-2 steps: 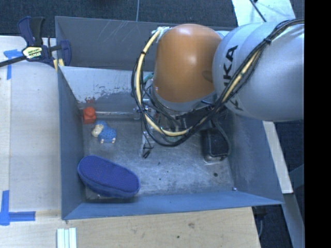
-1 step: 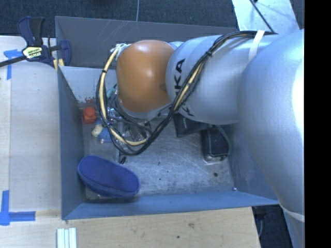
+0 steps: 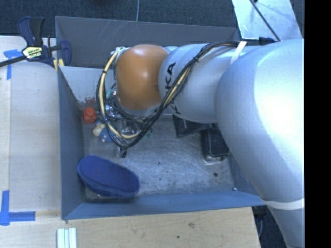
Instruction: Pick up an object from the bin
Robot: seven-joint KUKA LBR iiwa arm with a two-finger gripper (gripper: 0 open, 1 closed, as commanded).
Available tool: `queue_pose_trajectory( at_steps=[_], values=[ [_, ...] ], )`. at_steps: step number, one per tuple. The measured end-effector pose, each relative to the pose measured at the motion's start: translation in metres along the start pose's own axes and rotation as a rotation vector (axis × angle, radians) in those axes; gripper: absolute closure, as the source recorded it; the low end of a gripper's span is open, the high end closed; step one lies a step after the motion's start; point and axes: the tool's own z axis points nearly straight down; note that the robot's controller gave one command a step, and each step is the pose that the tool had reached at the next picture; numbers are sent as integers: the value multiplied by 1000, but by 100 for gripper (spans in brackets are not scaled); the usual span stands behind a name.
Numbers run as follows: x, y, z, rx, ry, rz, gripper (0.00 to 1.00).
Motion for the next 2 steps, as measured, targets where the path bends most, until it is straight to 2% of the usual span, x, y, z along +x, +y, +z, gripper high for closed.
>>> queue_pose_trajectory(
  at_steps=[1, 2],
  values=[
    [-1, 2, -6, -1, -3, 0, 100],
    [2, -9, -137, 2, -3, -11, 100]
  ],
)
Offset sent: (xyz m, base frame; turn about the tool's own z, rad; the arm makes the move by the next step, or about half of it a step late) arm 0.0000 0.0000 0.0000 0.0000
